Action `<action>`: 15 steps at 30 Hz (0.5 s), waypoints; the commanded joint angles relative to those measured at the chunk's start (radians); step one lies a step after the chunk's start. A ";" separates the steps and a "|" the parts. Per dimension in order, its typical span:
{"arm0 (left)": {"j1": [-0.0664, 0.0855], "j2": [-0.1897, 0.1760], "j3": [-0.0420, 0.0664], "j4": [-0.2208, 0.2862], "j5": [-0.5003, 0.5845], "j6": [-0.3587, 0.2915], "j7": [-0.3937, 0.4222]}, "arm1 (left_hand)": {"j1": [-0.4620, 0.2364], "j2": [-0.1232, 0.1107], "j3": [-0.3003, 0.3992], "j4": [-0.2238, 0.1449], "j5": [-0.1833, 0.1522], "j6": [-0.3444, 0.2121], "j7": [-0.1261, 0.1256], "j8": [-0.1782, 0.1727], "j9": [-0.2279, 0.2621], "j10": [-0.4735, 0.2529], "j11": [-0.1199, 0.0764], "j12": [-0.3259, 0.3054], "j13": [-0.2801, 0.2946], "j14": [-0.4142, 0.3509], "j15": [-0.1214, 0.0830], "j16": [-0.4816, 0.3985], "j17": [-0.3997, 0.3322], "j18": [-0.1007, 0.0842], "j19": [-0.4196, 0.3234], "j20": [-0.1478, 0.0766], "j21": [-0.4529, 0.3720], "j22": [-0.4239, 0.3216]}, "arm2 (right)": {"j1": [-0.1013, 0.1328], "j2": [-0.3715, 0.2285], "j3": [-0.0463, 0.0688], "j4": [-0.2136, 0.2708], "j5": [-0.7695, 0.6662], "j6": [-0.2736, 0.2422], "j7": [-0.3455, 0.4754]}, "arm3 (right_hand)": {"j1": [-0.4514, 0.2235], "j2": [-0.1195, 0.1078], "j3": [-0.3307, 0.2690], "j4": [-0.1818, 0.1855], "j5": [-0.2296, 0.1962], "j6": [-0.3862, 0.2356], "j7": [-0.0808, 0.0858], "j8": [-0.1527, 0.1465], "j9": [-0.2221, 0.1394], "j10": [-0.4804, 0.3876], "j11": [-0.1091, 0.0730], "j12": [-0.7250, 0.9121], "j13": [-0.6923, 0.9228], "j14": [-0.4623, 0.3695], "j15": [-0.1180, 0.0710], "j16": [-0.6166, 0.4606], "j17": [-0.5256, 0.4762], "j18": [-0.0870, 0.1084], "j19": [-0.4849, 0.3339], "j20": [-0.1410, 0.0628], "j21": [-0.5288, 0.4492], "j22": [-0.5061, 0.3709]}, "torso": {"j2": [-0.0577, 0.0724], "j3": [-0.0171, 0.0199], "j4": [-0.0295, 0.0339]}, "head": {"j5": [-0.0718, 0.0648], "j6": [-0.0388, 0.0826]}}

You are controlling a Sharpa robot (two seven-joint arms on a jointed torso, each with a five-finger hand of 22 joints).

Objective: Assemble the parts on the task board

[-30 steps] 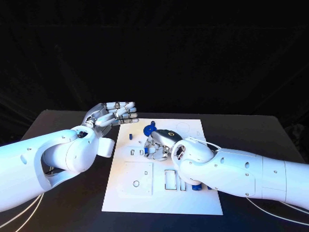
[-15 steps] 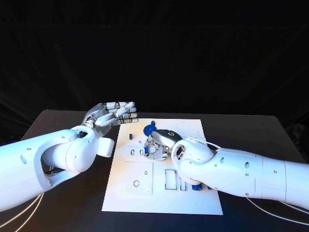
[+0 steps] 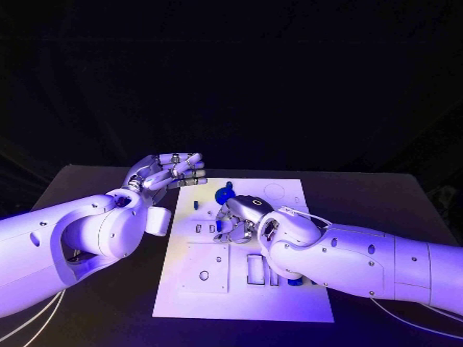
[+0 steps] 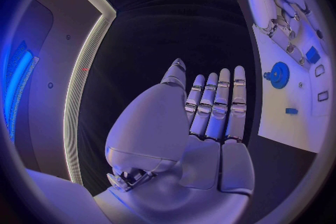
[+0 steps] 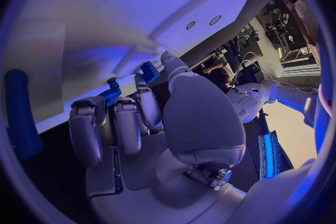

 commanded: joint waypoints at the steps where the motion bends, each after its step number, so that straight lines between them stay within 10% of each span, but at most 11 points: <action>1: 0.001 0.001 0.001 0.001 0.002 0.017 0.003 | 0.009 0.000 0.000 -0.005 -0.005 -0.006 0.008 -0.005 -0.001 -0.002 0.007 -0.003 -0.001 -0.002 0.001 -0.004 0.002 0.013 0.004 -0.001 -0.005 -0.002 | -0.001 -0.004 0.000 0.005 -0.005 -0.061 0.014 | 0.001 0.001 -0.015 0.006 0.005 -0.012 0.002 -0.006 -0.002 -0.011 0.001 -0.005 0.012 0.084 0.009 -0.005 0.190 -0.003 0.094 0.008 -0.007 0.254 | 0.000 0.0002 -0.0001 | 0.000 0.000; 10: 0.001 0.001 0.001 -0.013 -0.037 0.030 -0.040 | 0.006 0.003 -0.006 -0.005 -0.005 0.006 0.001 -0.003 0.001 0.016 -0.001 -0.002 0.001 0.040 -0.010 0.010 0.013 0.015 0.031 -0.010 0.009 0.001 | 0.006 -0.047 0.005 0.060 0.051 -0.201 0.093 | 0.013 0.001 -0.045 0.024 0.020 -0.036 0.010 -0.016 -0.009 -0.012 0.007 -0.003 0.012 0.084 0.014 -0.007 0.188 -0.002 0.093 0.012 -0.009 0.253 | -0.002 0.0006 -0.0010 | 0.000 0.003; 15: 0.001 0.008 0.000 -0.051 -0.171 0.087 -0.138 | 0.003 0.008 -0.018 0.004 -0.005 0.078 -0.032 0.023 0.009 0.147 -0.046 0.044 0.021 0.196 -0.066 0.083 0.062 0.016 0.147 -0.064 0.079 0.027 | 0.046 -0.112 0.014 0.115 0.233 -0.235 0.237 | 0.031 0.018 -0.052 0.035 0.020 -0.033 0.010 -0.010 -0.009 -0.024 0.008 -0.016 -0.002 0.075 0.016 -0.026 0.157 0.012 0.059 0.015 -0.055 0.224 | -0.013 0.0010 -0.0049 | 0.004 0.007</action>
